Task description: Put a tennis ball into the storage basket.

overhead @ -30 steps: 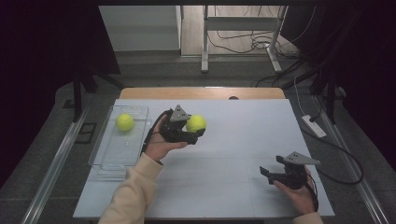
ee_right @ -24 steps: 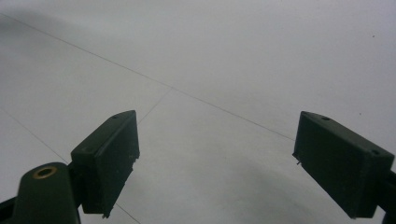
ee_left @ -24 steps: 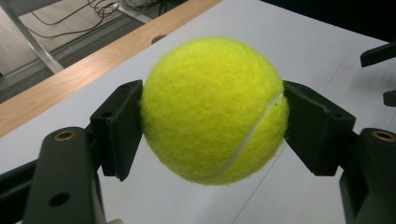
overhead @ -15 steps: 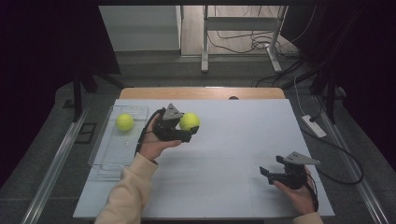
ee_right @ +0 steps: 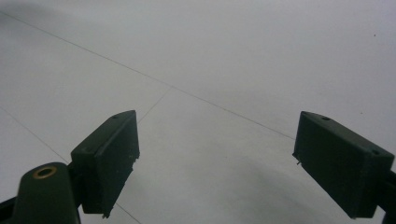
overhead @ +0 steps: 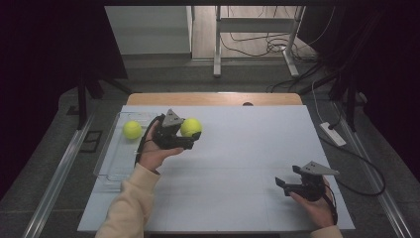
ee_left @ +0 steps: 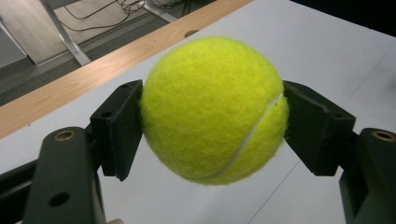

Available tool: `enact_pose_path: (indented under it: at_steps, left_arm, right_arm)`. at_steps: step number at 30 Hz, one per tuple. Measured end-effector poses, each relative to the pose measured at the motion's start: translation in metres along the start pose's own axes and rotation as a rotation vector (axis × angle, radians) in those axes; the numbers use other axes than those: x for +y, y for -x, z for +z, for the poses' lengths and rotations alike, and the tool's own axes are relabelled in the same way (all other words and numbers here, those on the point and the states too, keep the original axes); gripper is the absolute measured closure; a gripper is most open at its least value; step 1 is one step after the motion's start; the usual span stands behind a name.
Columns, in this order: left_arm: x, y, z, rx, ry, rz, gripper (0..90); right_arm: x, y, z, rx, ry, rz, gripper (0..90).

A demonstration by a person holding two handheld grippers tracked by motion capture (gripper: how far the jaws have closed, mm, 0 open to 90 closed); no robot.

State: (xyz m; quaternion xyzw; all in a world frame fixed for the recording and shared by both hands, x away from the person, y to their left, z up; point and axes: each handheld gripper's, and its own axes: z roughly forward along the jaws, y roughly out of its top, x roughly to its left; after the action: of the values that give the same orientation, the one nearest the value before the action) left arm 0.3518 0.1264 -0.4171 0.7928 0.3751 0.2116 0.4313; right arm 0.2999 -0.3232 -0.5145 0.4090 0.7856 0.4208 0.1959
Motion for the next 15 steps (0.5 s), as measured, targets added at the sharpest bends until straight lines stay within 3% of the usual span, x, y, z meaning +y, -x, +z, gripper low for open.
enact_pose_path:
  at_steps: [15]
  left_arm:
    - [-0.012, -0.018, -0.017, 0.045, 0.001, -0.036, 27.1]
  right_arm:
    - [0.000, 0.000, 0.000, -0.002, 0.000, 0.002, 14.3]
